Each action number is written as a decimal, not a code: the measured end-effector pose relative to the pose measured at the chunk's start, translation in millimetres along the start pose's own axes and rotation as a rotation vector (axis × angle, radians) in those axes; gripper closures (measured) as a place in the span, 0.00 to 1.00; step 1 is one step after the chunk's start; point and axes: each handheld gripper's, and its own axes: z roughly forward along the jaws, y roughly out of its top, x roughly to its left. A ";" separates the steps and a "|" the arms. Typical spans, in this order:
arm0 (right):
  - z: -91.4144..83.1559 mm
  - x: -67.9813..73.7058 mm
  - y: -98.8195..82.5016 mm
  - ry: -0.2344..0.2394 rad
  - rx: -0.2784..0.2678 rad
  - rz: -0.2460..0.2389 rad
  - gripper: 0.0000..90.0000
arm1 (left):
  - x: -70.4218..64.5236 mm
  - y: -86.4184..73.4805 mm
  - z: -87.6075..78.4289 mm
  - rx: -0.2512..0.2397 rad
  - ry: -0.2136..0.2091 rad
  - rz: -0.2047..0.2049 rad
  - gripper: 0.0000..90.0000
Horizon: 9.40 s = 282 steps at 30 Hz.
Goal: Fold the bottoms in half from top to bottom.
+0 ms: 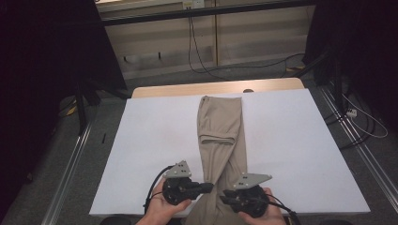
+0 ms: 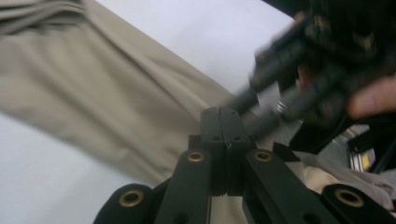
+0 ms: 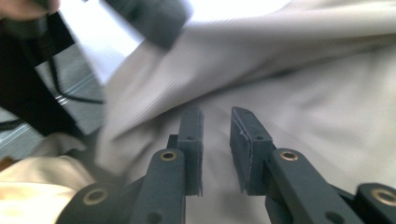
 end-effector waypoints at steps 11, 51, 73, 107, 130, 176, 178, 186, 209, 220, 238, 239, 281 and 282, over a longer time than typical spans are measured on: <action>-21.0 -34.3 -4.9 -0.102 -0.077 0.098 0.78 | -10.7 -10.6 44.5 0.123 -0.058 0.025 0.88; -33.4 -29.2 -28.0 -0.101 -0.018 0.184 1.00 | -15.7 -18.4 23.4 0.147 0.071 0.134 0.82; -1.8 -45.3 -5.5 -0.210 0.040 0.069 0.90 | -21.6 -26.4 24.7 0.222 0.080 0.189 1.00; -1.7 -110.0 43.5 -0.138 -0.071 0.014 0.51 | 76.5 19.2 16.0 0.016 0.332 0.063 0.27; 54.0 -155.1 75.2 -0.179 -0.041 -0.085 0.55 | 151.6 65.1 56.4 0.044 0.424 0.079 0.45; -28.4 -53.2 7.8 -0.014 0.000 -0.141 0.92 | 20.4 8.0 8.5 0.103 0.082 0.172 0.99; -30.9 -48.8 0.9 0.003 -0.001 -0.123 0.92 | 13.1 4.0 7.3 0.112 0.069 0.174 0.99; -38.9 -25.8 -20.3 0.018 0.042 -0.160 0.89 | -16.8 -17.0 9.0 0.155 0.040 0.245 0.99; -41.1 -60.6 -0.3 0.019 -0.053 -0.031 0.48 | 29.1 0.3 1.9 0.052 0.138 0.099 0.40; -31.6 -98.4 39.4 -0.024 -0.067 -0.023 0.42 | 80.5 29.2 -9.5 -0.051 0.317 0.065 0.21; 26.1 -212.9 98.4 -0.225 -0.113 0.097 0.56 | 193.7 87.2 38.6 -0.054 0.439 -0.035 0.27; 29.7 -217.0 101.8 -0.230 -0.105 0.098 0.58 | 198.4 89.9 41.2 -0.043 0.441 -0.039 0.29; 40.7 -233.3 142.4 -0.148 -0.119 0.153 0.97 | 213.4 112.6 29.6 -0.151 0.350 -0.196 0.92; 38.4 -233.0 148.2 -0.155 -0.138 0.153 0.97 | 214.5 117.1 25.8 -0.172 0.353 -0.202 0.92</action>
